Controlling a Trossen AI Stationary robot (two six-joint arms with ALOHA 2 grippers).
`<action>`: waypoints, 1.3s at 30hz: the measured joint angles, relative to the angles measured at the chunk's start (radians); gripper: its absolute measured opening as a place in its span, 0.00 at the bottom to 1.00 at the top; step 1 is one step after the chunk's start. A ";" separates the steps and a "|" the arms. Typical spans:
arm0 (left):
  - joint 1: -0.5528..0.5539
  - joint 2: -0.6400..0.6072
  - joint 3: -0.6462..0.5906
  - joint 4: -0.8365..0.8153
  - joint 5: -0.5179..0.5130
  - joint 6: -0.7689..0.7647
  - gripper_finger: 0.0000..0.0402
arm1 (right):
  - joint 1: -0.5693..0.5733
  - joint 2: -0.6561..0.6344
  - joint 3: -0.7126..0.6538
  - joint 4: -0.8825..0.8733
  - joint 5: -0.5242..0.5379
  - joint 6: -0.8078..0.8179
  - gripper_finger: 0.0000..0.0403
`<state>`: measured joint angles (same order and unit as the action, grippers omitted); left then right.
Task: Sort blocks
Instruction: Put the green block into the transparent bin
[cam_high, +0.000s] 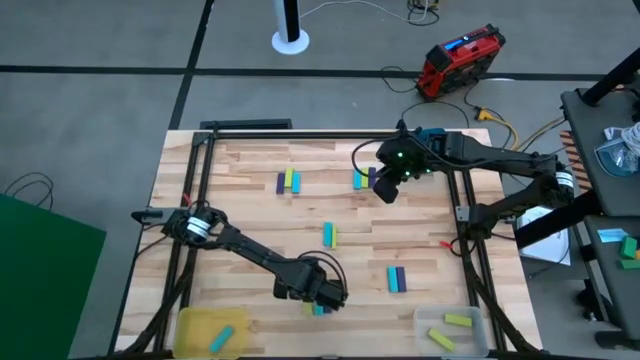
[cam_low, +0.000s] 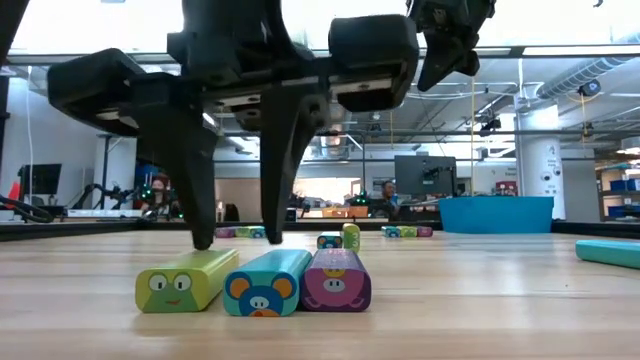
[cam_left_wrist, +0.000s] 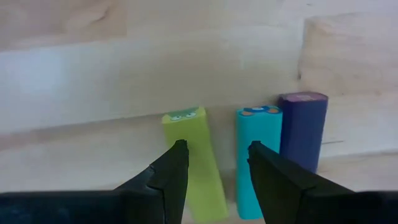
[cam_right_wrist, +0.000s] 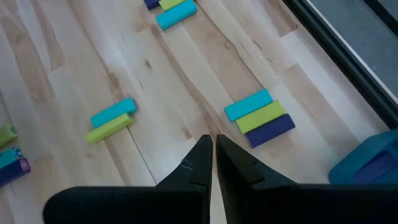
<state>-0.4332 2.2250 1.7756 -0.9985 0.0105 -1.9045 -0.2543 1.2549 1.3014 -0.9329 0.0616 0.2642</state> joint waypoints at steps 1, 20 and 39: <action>-0.002 0.000 -0.001 0.001 0.000 -0.022 0.36 | 0.000 0.000 0.000 0.000 0.000 -0.001 0.03; -0.025 0.001 -0.002 -0.077 0.005 -0.158 0.36 | 0.000 0.023 0.000 0.004 0.000 -0.003 0.03; -0.039 0.002 -0.027 -0.075 0.015 -0.242 0.36 | 0.000 0.128 0.000 0.003 -0.010 -0.035 0.03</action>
<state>-0.4717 2.2265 1.7485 -1.0732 0.0257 -2.1464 -0.2543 1.3832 1.3010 -0.9298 0.0517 0.2294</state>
